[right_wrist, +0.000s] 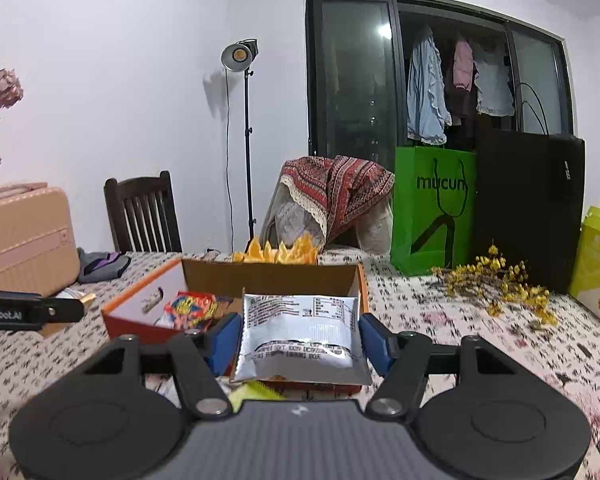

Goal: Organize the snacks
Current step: 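Carry both white packets over the orange box and lower them inside, then open both grippers to drop the white packets into the box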

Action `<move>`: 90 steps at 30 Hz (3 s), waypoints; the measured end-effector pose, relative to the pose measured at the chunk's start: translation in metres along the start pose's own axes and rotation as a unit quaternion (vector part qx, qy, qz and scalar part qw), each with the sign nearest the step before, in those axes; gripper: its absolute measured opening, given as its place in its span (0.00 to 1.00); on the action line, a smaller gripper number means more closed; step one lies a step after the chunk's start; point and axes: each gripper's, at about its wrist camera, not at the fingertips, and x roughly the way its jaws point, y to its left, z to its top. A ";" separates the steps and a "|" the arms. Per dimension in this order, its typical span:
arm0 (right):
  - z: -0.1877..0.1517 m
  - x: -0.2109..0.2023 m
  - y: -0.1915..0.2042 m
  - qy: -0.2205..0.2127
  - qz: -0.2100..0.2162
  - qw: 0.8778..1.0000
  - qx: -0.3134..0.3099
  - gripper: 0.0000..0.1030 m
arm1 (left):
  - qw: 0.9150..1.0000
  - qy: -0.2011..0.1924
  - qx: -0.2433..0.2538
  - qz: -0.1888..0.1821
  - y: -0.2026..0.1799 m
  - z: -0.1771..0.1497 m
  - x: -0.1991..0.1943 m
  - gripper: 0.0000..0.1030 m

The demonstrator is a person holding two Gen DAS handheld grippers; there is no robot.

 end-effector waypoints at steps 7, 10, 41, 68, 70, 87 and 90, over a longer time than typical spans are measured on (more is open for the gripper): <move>0.025 0.032 -0.003 -0.002 -0.005 1.000 -0.001 0.62 | 1.000 -0.002 0.015 0.005 -0.023 0.025 0.030 0.69; 0.035 0.048 -0.004 -0.001 -0.006 1.000 0.001 0.62 | 1.000 -0.002 0.014 0.009 -0.029 0.033 0.044 0.69; -0.002 0.175 -0.014 0.029 0.002 0.999 0.046 0.69 | 0.996 0.007 -0.010 0.086 -0.007 0.021 0.158 0.76; 0.008 0.153 -0.026 0.004 0.016 0.997 0.072 1.00 | 0.995 -0.059 -0.009 0.077 -0.016 0.027 0.117 1.00; 0.011 0.150 -0.027 0.007 0.006 0.998 0.069 1.00 | 0.995 -0.069 -0.013 0.074 -0.016 0.031 0.107 1.00; 0.033 0.046 -0.015 0.001 0.037 0.998 0.044 1.00 | 0.994 -0.092 -0.009 0.053 -0.014 0.024 0.014 1.00; 0.026 0.028 -0.009 0.001 0.050 0.998 0.037 1.00 | 0.995 -0.090 -0.012 0.047 -0.009 0.016 -0.003 1.00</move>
